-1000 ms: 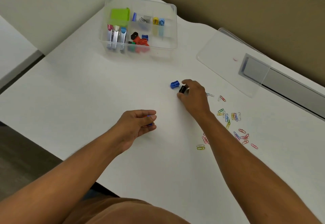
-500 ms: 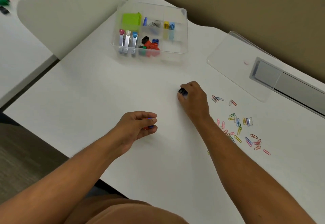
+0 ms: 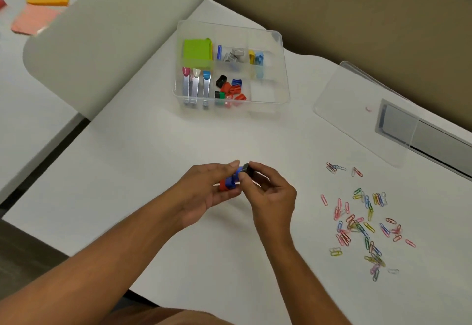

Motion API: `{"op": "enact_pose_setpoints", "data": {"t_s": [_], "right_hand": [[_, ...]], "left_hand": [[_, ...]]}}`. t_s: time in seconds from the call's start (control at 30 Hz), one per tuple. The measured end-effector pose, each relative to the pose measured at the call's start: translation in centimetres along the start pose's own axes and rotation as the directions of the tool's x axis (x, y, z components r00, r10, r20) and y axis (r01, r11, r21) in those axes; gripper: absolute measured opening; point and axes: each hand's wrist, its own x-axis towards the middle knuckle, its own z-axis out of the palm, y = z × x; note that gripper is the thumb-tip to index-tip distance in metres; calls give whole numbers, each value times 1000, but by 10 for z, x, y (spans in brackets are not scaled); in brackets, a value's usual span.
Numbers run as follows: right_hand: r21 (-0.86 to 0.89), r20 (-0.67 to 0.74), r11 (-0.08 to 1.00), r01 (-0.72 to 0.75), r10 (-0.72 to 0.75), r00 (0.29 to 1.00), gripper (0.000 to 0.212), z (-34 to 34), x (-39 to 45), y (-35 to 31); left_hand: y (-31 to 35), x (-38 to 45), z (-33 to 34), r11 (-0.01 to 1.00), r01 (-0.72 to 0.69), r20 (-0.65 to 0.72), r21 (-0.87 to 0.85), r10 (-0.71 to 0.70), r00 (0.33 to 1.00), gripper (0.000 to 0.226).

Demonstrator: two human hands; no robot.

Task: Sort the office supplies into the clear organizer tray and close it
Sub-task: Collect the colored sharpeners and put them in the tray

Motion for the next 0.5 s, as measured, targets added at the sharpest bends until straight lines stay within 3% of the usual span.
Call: {"op": "enact_pose_setpoints", "data": {"t_s": [0.1, 0.3, 0.4, 0.5], "right_hand": [[-17, 38, 991, 130, -130, 991, 26, 27, 12, -7], [-151, 119, 950, 274, -258, 959, 28, 74, 46, -21], [-330, 89, 891, 311, -299, 950, 24, 88, 87, -34], [-592, 80, 736, 328, -352, 933, 25, 93, 141, -41]], "left_hand": [[30, 4, -17, 997, 5, 75, -71, 1, 997, 28], [79, 20, -51, 994, -7, 43, -106, 11, 999, 27], [98, 29, -64, 993, -32, -15, -110, 31, 999, 20], [111, 36, -73, 992, -55, -20, -115, 53, 998, 22]]}}
